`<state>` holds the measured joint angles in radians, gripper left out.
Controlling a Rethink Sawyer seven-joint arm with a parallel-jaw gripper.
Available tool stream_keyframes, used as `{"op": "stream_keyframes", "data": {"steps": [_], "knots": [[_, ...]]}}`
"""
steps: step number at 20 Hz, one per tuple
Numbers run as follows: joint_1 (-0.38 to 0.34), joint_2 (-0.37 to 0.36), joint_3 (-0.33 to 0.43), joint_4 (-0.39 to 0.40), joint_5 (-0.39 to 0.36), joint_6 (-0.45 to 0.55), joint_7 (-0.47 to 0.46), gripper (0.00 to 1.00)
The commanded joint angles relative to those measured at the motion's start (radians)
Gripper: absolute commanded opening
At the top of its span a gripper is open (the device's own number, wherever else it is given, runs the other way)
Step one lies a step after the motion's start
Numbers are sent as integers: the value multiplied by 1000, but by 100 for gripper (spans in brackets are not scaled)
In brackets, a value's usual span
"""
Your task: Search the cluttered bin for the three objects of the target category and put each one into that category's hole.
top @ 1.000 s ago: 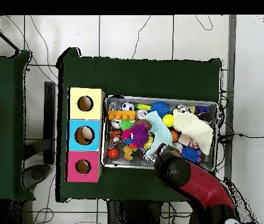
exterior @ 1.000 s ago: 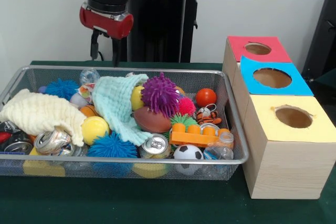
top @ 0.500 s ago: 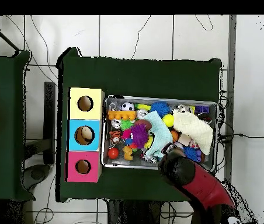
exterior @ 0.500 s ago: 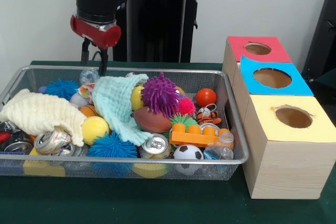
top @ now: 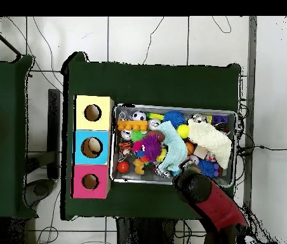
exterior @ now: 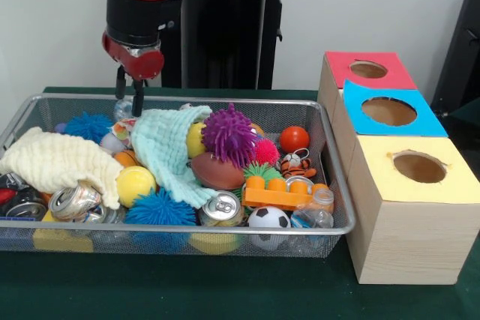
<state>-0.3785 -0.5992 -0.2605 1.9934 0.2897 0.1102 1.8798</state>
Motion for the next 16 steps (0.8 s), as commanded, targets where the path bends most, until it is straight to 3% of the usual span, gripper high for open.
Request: {"op": "stream_keyframes", "data": {"steps": [1,6,12,16], "knots": [[20,51,-39,35,122,73,314,100],[-5,86,-19,36,174,52,348,100],[-70,134,62,47,185,-34,361,100],[-29,136,57,57,216,-18,390,100]]}}
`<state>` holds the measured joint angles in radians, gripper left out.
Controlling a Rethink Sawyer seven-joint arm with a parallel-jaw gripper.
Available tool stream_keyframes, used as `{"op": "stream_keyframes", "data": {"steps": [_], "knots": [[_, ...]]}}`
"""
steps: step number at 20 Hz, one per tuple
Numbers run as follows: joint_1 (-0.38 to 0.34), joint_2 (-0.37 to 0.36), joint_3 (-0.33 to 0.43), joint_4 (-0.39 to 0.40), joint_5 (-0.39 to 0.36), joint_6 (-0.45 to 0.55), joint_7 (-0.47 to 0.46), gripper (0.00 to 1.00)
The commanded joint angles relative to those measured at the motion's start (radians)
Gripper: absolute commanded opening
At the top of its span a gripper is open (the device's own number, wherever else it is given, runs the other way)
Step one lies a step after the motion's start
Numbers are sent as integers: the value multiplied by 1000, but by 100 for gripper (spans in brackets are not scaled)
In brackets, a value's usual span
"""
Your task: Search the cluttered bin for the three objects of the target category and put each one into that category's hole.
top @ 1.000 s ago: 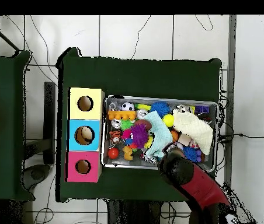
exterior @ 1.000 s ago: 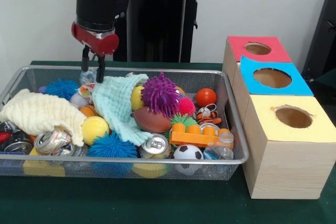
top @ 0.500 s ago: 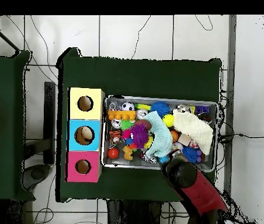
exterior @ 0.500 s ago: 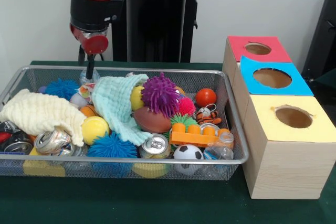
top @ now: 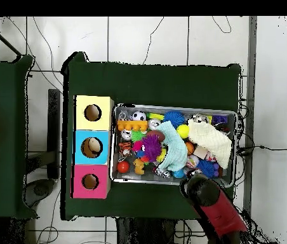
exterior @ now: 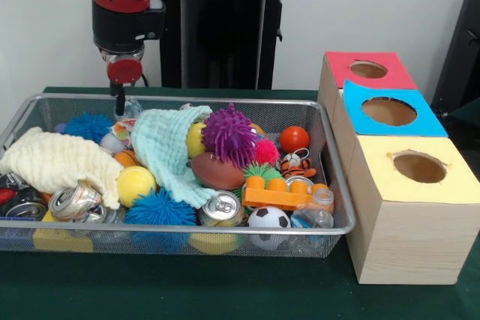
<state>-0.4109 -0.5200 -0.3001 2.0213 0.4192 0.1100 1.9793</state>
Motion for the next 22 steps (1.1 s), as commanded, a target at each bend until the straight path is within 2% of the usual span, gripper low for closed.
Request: {"op": "stream_keyframes", "data": {"steps": [1,8,14,18,22], "knots": [[9,59,101,33,93,-25,296,100],[-34,99,179,33,111,-89,298,100],[-1,86,173,8,147,-58,296,100],[36,89,148,-23,168,-23,287,100],[110,93,80,-65,195,48,281,100]]}}
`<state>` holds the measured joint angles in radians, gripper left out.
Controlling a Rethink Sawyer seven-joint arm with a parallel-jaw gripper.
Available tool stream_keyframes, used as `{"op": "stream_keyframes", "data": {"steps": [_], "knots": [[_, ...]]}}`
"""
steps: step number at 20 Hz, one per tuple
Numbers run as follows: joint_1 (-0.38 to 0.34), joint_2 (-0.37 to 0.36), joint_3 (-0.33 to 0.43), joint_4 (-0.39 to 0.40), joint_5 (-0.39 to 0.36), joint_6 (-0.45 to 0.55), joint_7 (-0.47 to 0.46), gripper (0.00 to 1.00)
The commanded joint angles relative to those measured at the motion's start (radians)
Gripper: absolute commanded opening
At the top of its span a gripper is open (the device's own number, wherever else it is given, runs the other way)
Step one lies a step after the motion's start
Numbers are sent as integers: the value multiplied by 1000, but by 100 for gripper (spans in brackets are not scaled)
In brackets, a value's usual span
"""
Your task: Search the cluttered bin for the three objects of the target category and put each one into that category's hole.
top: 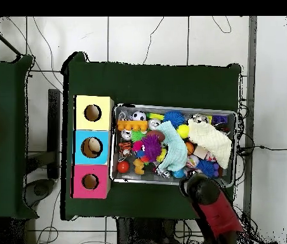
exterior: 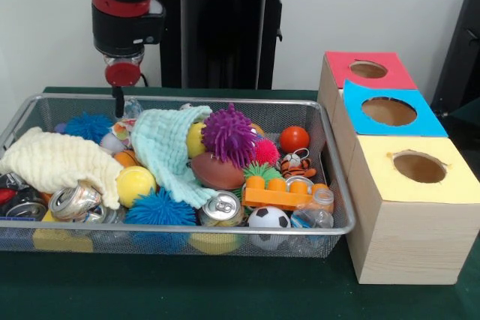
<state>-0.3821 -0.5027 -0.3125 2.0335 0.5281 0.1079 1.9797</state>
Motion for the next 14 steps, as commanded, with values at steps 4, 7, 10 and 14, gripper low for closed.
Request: {"op": "stream_keyframes", "data": {"steps": [4,7,10,14], "knots": [[138,70,31,-102,103,110,274,100],[188,68,-31,-128,107,172,272,100],[219,67,-76,-153,110,212,276,100],[219,75,-70,-173,118,212,268,100]]}}
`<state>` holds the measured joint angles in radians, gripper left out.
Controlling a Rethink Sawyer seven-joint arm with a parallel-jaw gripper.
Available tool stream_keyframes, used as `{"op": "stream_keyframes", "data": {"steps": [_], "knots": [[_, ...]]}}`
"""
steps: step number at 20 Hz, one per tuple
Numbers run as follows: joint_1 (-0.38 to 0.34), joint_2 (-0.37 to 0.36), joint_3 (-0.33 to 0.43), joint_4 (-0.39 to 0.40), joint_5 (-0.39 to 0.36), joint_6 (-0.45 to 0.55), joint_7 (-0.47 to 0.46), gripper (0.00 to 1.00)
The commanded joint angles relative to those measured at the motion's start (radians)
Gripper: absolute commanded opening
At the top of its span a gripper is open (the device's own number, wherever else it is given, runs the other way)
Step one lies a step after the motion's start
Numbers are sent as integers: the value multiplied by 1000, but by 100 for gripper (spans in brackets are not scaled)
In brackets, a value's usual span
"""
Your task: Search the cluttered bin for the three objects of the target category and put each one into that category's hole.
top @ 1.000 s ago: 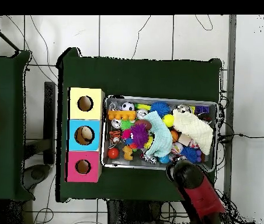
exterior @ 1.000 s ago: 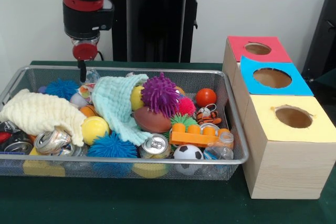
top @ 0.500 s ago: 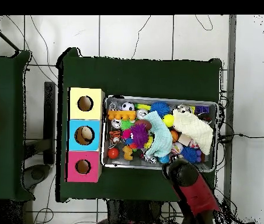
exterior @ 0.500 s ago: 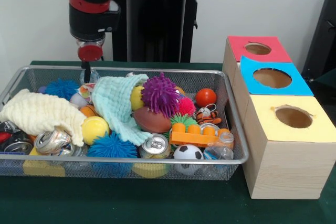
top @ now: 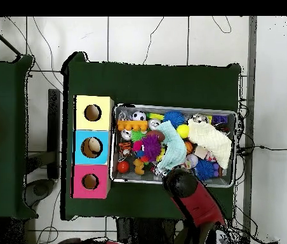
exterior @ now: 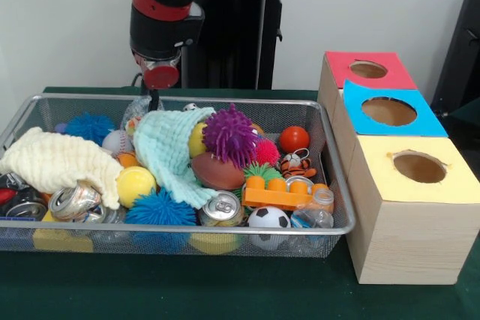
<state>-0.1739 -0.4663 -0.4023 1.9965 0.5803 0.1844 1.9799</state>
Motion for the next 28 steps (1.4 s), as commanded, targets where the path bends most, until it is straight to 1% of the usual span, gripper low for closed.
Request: {"op": "stream_keyframes", "data": {"steps": [1,7,11,16,20,24,28], "knots": [[10,41,23,-140,67,133,266,100],[19,45,6,-160,67,160,264,100],[38,32,-16,-160,64,190,276,100],[72,19,-61,-186,53,245,288,100],[93,23,-90,-210,50,277,296,100],[102,25,-97,-221,55,280,294,100],[96,29,-93,-237,55,285,285,100]]}}
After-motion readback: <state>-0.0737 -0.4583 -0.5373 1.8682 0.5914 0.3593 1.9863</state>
